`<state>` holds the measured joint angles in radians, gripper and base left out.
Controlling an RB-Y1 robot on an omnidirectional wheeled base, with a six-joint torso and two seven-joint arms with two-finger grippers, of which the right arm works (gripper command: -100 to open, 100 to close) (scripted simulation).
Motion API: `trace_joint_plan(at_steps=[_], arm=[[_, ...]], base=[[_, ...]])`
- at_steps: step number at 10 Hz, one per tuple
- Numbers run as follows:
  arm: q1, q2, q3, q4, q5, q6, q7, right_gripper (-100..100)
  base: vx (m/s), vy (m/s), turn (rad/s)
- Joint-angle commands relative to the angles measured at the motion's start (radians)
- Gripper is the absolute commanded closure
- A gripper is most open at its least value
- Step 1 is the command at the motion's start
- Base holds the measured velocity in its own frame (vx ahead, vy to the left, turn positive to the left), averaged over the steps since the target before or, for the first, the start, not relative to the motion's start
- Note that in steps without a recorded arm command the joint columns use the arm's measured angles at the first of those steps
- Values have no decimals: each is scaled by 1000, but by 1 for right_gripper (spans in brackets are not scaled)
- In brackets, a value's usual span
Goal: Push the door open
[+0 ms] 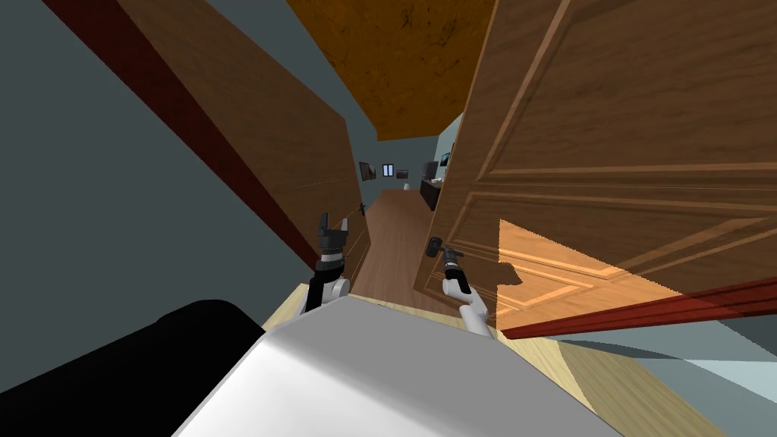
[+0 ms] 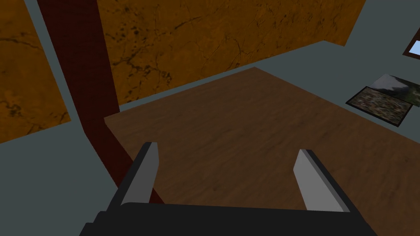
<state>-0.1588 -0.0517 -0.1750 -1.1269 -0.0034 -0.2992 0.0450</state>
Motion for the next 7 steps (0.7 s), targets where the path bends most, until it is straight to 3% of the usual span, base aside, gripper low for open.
trace_joint_plan(at_steps=[1, 7], arm=[[-7, -16, -34, 8, -5, -9, 6, 100], [-9, -16, -99, 9, -17, -6, 18, 100]], base=[[125, 77, -75], [140, 73, -65]])
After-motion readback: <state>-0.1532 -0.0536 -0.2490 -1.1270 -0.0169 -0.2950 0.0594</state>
